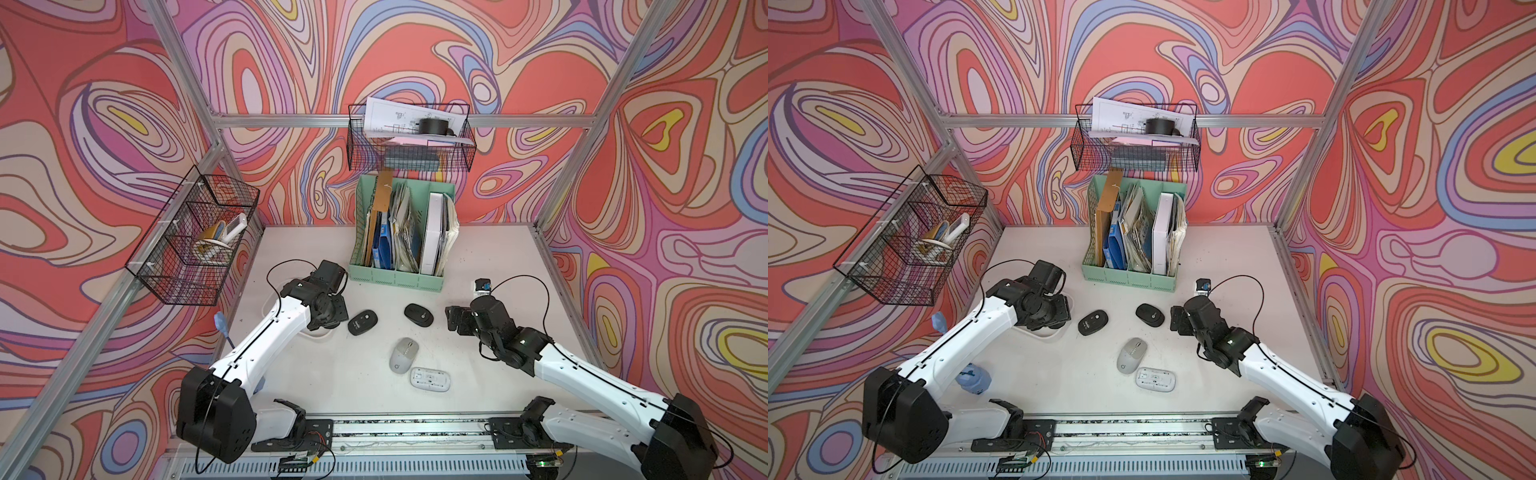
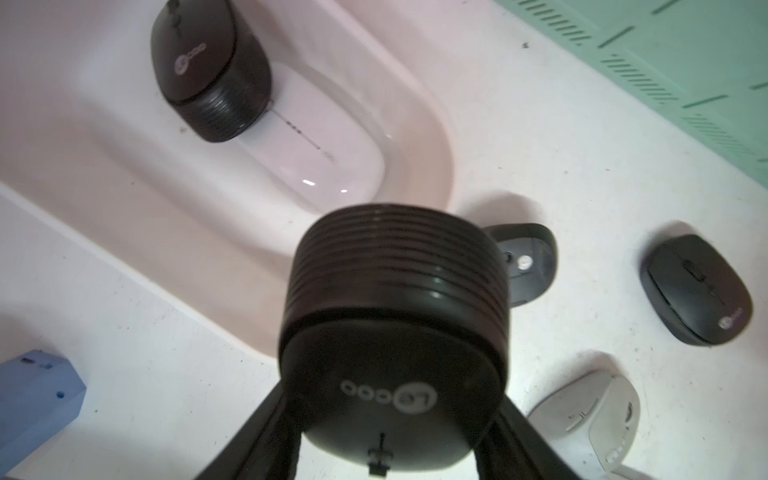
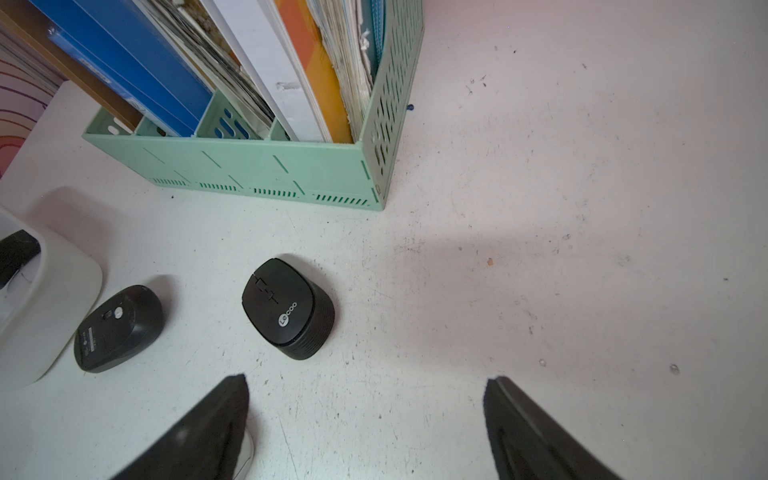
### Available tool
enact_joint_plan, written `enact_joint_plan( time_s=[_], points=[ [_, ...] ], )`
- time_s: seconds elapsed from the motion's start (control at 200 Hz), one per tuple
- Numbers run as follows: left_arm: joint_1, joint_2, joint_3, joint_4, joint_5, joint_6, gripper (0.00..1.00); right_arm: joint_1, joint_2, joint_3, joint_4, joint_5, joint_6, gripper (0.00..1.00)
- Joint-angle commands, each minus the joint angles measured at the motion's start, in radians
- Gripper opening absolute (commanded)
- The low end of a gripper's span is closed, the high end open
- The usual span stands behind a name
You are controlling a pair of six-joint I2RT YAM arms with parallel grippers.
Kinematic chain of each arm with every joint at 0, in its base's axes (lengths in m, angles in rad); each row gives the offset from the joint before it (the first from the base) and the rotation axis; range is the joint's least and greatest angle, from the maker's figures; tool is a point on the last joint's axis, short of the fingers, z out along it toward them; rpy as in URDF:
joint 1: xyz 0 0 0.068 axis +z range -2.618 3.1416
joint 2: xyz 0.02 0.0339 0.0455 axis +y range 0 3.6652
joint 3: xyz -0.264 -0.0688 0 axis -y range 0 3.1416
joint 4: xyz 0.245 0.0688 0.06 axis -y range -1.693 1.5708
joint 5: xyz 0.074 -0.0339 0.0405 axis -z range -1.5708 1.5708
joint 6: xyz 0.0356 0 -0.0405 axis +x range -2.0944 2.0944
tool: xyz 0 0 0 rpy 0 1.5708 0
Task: Put the mouse in the storage box
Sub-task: Place the mouse in the storage box.
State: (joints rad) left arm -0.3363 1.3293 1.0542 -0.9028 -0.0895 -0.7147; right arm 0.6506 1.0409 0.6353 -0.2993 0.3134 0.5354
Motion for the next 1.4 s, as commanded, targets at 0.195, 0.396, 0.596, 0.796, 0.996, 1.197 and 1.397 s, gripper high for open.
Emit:
enact_joint_plan(
  time_s=[0.195, 0.396, 0.596, 0.796, 0.996, 1.197, 1.397],
  points=[
    [0.091, 0.077, -0.039, 0.051, -0.004, -0.069, 0.57, 0.001, -0.024, -0.027, 0.015, -0.007, 0.006, 0.90],
    [0.141, 0.137, -0.041, 0.091, -0.013, -0.104, 0.57, 0.002, -0.018, -0.028, 0.019, -0.013, 0.004, 0.90],
    [0.149, 0.181, -0.046, 0.085, -0.054, -0.192, 0.58, 0.002, -0.011, -0.037, 0.032, -0.017, 0.006, 0.90],
    [0.151, 0.220, -0.048, 0.097, -0.076, -0.270, 0.58, 0.002, -0.004, -0.049, 0.047, -0.023, 0.012, 0.90],
    [0.151, 0.266, -0.044, 0.098, -0.091, -0.344, 0.59, 0.001, -0.008, -0.060, 0.052, -0.022, 0.015, 0.90],
    [0.160, 0.308, -0.049, 0.113, -0.079, -0.392, 0.62, 0.002, -0.010, -0.061, 0.050, -0.019, 0.015, 0.90],
    [0.180, 0.341, -0.048, 0.139, -0.041, -0.406, 0.69, 0.001, -0.012, -0.057, 0.043, -0.019, 0.012, 0.90]
  ],
)
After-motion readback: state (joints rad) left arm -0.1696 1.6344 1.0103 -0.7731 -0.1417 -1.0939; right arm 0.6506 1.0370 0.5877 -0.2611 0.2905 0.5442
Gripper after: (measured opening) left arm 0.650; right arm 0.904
